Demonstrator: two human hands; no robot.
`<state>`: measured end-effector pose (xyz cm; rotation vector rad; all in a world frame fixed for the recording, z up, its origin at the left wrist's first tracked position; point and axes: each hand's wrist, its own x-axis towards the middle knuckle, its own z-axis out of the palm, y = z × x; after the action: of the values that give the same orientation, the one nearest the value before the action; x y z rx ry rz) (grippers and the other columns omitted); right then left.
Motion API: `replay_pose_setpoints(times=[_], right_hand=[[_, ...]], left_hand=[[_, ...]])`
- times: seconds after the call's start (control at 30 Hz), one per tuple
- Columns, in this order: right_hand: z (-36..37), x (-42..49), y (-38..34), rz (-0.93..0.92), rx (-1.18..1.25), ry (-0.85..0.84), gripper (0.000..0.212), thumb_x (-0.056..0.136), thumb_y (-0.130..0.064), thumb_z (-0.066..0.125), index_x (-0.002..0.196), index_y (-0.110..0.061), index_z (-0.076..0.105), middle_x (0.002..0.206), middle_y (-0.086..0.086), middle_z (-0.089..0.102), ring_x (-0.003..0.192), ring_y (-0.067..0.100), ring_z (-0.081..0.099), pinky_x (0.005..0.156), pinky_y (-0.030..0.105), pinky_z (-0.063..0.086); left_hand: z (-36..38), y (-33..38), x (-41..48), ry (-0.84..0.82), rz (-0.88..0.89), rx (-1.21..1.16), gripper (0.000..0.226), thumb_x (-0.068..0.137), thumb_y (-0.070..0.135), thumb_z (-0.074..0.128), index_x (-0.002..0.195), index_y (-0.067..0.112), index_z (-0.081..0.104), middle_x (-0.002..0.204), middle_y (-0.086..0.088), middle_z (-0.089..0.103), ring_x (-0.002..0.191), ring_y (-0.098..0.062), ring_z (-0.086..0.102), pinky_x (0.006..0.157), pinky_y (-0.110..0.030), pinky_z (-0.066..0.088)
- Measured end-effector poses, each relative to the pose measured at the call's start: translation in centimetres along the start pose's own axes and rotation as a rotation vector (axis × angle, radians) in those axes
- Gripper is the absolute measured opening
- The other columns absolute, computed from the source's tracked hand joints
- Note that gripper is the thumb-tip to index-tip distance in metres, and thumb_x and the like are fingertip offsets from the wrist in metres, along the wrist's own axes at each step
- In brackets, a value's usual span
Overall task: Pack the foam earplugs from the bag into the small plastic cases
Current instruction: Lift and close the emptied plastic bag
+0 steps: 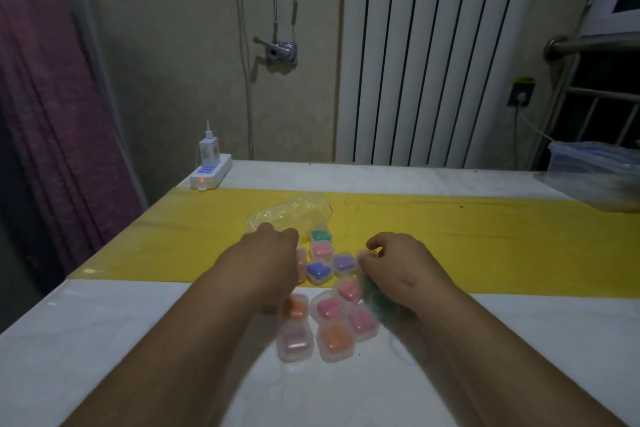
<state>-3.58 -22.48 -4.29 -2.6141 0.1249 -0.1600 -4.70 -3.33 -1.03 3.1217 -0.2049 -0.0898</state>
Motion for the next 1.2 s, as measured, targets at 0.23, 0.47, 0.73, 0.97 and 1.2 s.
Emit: replay_pose_setpoints(times=[0.23, 0.47, 0.73, 0.97, 1.2], right_hand=[[0.0, -0.1, -0.2, 0.009, -0.017, 0.008, 0.04, 0.095, -0.041, 0.048, 0.131, -0.025, 0.058, 0.129, 0.002, 0.06, 0.11, 0.024, 0.059, 0.09, 0.035, 0.05], [-0.4, -0.3, -0.2, -0.016, 0.015, 0.072, 0.035, 0.097, -0.038, 0.046, 0.126, -0.027, 0.06, 0.131, 0.0, 0.058, 0.111, 0.023, 0.057, 0.092, 0.036, 0.049], [-0.2, -0.9, -1.0, -0.157, 0.1, 0.111, 0.028, 0.1, -0.028, 0.044, 0.117, -0.024, 0.067, 0.119, -0.004, 0.061, 0.105, 0.016, 0.055, 0.084, 0.028, 0.041], [-0.7, -1.4, -1.3, -0.347, 0.375, 0.32, 0.05, 0.092, -0.025, 0.062, 0.137, -0.042, 0.047, 0.132, -0.012, 0.049, 0.108, 0.003, 0.051, 0.092, 0.03, 0.049], [-0.8, -2.2, -2.2, -0.495, 0.518, 0.186, 0.085, 0.082, -0.023, 0.077, 0.133, -0.069, 0.028, 0.152, -0.022, 0.029, 0.119, -0.007, 0.046, 0.087, 0.019, 0.053]], left_hand=[[0.2, 0.9, 0.1, 0.06, 0.127, -0.132, 0.044, 0.092, 0.017, 0.056, 0.131, 0.029, 0.04, 0.12, -0.005, 0.059, 0.1, -0.024, 0.057, 0.078, -0.036, 0.051], [-1.3, -0.8, 0.0, 0.153, 0.067, -0.239, 0.052, 0.089, 0.01, 0.055, 0.129, 0.042, 0.051, 0.144, 0.008, 0.045, 0.116, -0.017, 0.052, 0.09, -0.033, 0.05], [1.5, -0.9, 2.9, 0.221, 0.021, -0.156, 0.034, 0.095, 0.035, 0.048, 0.127, 0.041, 0.058, 0.162, 0.006, 0.016, 0.149, -0.019, 0.008, 0.118, -0.047, 0.012], [0.3, -0.2, 1.6, 0.695, 0.04, -0.852, 0.033, 0.094, 0.009, 0.056, 0.12, 0.028, 0.064, 0.122, 0.009, 0.064, 0.106, -0.006, 0.06, 0.091, -0.027, 0.05], [-0.4, 1.0, -0.1, 0.336, 0.253, -1.522, 0.054, 0.084, -0.023, 0.043, 0.109, 0.019, 0.064, 0.094, -0.006, 0.067, 0.079, -0.013, 0.07, 0.059, -0.025, 0.056]])
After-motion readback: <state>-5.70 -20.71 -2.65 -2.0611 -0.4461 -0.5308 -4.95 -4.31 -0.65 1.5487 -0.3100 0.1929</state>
